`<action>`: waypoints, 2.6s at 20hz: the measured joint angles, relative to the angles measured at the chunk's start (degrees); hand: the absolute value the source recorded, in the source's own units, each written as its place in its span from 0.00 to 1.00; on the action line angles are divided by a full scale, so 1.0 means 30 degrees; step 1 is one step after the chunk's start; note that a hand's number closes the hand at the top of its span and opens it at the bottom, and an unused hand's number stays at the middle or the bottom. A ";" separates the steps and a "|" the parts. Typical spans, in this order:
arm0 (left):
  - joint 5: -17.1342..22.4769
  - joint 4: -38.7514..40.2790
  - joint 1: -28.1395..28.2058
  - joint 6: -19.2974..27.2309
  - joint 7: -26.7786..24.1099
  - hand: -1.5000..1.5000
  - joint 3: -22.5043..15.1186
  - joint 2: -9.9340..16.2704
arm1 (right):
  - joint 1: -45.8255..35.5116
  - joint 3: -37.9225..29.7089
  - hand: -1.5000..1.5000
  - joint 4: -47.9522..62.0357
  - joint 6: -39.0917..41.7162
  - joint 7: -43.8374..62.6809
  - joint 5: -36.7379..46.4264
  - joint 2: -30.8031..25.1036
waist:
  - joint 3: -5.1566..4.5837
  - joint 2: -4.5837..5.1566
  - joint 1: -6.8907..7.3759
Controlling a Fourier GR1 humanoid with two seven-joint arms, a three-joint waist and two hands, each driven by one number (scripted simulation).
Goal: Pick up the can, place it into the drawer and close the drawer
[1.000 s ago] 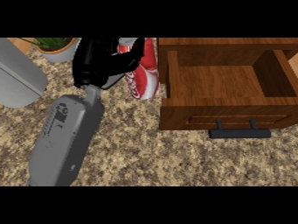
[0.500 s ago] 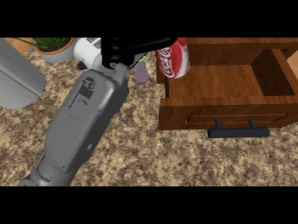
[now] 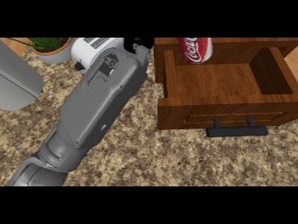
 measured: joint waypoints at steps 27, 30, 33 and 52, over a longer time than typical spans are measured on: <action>0.7833 0.7288 -0.4330 0.2389 -0.3223 0.00 -0.6274 0.0001 | -0.1191 0.0155 0.00 -0.0027 -0.0219 0.0647 0.0118 -0.0372 | 0.0027 0.0185 -0.0858; 0.8377 0.7637 -0.4341 0.3002 -0.3488 0.00 -0.6916 0.0002 | -0.1202 0.0407 0.00 -0.0117 -0.0174 0.0692 0.0224 -0.0191 | 0.0033 0.0224 -0.1020; 0.8837 0.8034 -0.4125 0.3229 -0.3885 0.00 -0.7388 0.0000 | -0.1118 0.0405 0.00 -0.0070 0.0003 0.0522 0.0359 -0.0058 | 0.0033 0.0254 -0.1089; 1.1668 0.8152 -0.4041 0.4107 -0.6214 0.00 -0.8482 0.0003 | -0.2323 0.0049 0.00 -0.1118 0.0890 -0.1393 0.2707 -0.1063 | 0.0024 0.0320 -0.1057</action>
